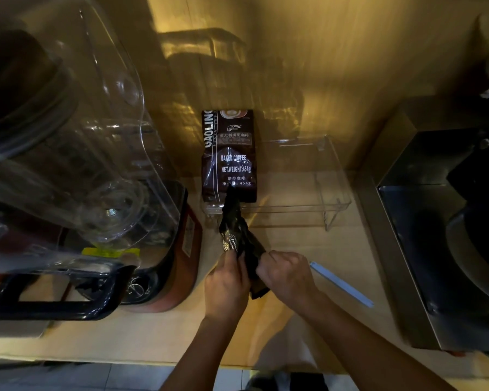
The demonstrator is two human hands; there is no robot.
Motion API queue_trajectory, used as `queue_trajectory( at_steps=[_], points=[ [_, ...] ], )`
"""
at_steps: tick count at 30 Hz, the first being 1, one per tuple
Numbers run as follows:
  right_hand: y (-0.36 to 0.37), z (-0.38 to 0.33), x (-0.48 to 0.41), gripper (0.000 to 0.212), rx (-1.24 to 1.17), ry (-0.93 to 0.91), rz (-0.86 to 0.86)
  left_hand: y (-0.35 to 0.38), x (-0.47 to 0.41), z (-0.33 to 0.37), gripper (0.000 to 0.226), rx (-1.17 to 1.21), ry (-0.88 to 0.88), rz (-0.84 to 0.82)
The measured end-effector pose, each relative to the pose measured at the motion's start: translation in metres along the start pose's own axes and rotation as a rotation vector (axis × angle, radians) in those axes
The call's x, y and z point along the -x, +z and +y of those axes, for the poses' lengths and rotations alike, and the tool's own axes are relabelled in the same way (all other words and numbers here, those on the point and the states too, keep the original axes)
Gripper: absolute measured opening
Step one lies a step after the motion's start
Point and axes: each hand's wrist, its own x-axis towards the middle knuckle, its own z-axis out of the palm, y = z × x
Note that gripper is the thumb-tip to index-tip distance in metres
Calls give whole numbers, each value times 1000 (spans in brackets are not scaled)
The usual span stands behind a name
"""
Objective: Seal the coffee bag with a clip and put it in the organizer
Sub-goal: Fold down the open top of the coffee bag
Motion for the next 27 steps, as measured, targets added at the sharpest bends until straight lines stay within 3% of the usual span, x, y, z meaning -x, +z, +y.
queue_trajectory(
  at_steps=[3,6,8,9,11,15,17,19,21,23,25,27],
  points=[
    [1,4,5,20,-27,7,-21,-2,2,0,15,-42,78,5],
    [-3,8,1,19,-85,144,-92,2,4,5,10,-78,133,-41],
    [-7,12,-7,17,-47,63,-103,5,4,9,14,-94,111,-88],
    [-9,13,-11,5,-29,-12,-102,7,2,10,15,-95,92,-102],
    [-14,16,-15,17,-53,-53,-113,11,0,12,15,-75,50,-124],
    [-10,30,-13,17,-295,181,-173,10,-1,19,20,82,28,-99],
    [-10,44,-13,16,-454,326,-219,5,-3,18,24,269,3,-91],
    [-13,57,-11,14,-509,370,-213,0,-12,10,17,481,-97,-40],
    [-16,65,-8,15,-579,374,-200,-5,-28,-4,32,583,-258,-9],
    [-16,73,-5,19,-689,430,-208,-8,-46,-16,58,711,-379,-170],
    [-19,77,-6,23,-808,540,-232,-9,-57,-19,77,822,-339,-375],
    [-21,80,-8,24,-928,637,-223,-7,-61,-16,71,847,-237,-458]
  ],
)
